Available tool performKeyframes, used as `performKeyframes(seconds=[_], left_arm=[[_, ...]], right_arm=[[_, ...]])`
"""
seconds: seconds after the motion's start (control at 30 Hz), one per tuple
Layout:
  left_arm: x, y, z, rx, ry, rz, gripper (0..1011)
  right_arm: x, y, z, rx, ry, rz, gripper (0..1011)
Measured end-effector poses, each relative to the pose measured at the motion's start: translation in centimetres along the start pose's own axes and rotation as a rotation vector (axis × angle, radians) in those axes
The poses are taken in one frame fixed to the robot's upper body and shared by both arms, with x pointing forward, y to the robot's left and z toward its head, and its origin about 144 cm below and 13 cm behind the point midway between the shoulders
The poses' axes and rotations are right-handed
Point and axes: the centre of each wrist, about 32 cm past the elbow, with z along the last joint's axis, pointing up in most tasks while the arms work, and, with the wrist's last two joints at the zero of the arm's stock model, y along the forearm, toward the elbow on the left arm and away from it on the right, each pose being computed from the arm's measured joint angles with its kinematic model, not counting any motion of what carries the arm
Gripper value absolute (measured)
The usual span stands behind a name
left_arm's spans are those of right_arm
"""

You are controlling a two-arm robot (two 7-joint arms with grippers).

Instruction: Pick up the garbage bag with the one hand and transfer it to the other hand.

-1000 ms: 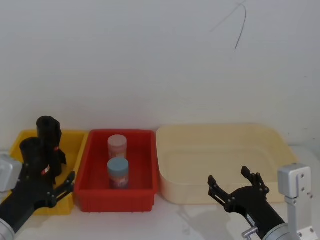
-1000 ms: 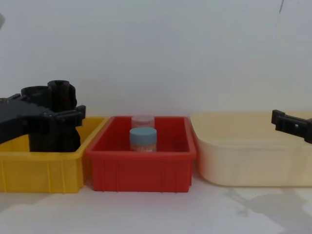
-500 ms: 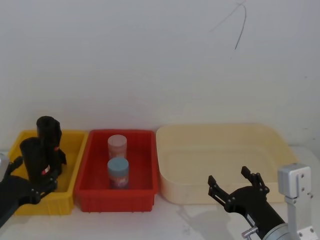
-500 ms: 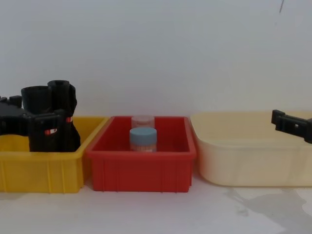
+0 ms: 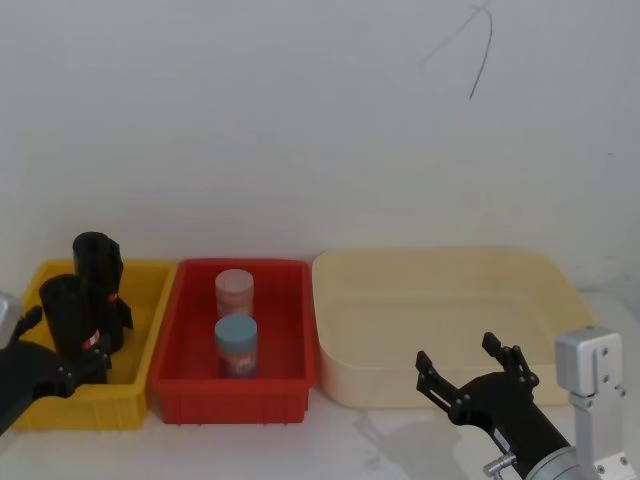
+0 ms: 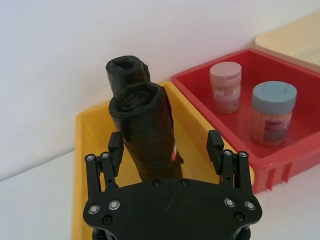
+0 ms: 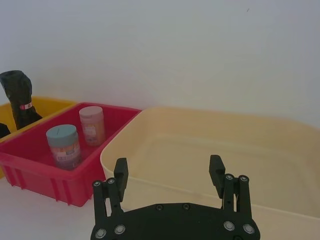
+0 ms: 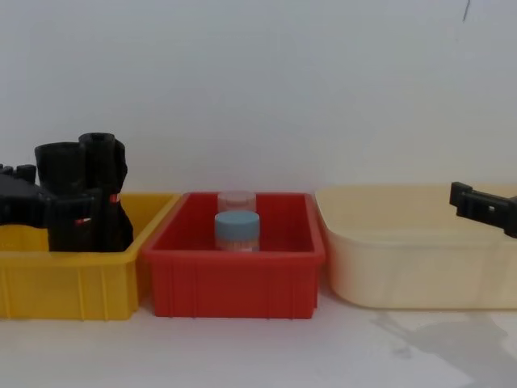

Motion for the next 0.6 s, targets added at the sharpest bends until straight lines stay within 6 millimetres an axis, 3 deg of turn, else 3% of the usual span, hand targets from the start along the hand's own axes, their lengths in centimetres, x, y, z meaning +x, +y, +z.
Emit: performKeyframes(seconds=[0.6], left_arm=[[1.2,-2.5,-0.2,0.021,-0.019,0.003,1001]], right_arm=[[0.0,0.0,0.0,0.000,0.000,0.000,1000]])
